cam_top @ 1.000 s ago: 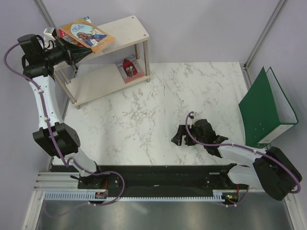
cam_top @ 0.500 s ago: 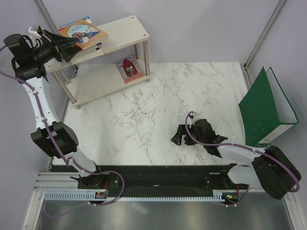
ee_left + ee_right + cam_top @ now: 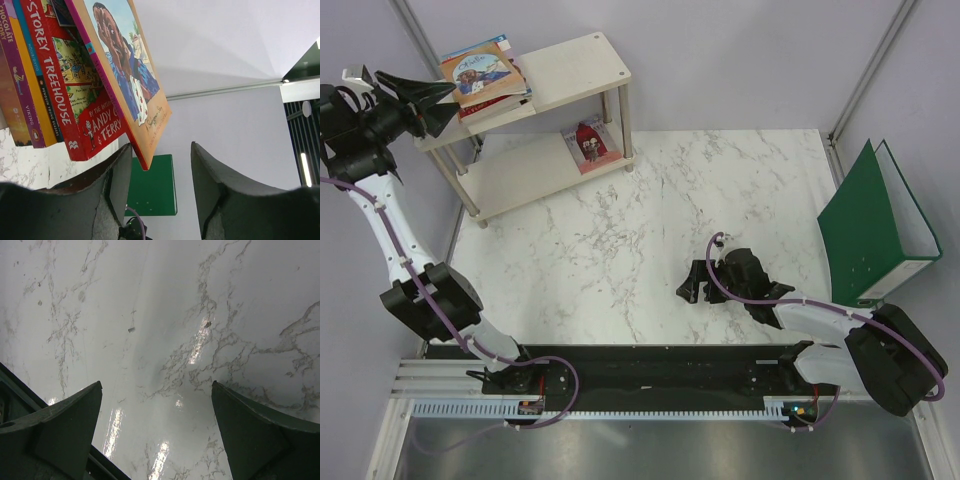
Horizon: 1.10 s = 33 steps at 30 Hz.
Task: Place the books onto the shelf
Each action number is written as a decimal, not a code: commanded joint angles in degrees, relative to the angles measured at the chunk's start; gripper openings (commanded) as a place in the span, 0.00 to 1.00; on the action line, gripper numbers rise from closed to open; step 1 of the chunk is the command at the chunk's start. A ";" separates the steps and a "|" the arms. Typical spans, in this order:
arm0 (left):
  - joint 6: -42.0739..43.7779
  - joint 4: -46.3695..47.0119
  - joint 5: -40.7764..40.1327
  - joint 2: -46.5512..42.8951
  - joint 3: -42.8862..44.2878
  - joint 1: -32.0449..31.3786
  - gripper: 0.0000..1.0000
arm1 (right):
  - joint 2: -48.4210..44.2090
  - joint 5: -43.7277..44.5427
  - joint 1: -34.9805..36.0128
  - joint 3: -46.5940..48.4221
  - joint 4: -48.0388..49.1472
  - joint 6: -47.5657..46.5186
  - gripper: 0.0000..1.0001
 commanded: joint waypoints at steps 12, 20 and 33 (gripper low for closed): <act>5.89 -6.65 -3.65 -2.69 -0.73 2.25 0.64 | 0.79 0.22 0.22 -0.96 -4.12 0.26 0.98; 8.89 -9.90 -5.50 -3.83 -1.70 3.13 0.65 | 0.97 0.13 0.22 -0.96 -4.04 0.17 0.98; 15.73 -12.36 -9.70 -14.55 -5.82 0.06 0.12 | 2.20 -0.04 0.31 -0.70 -3.69 0.26 0.98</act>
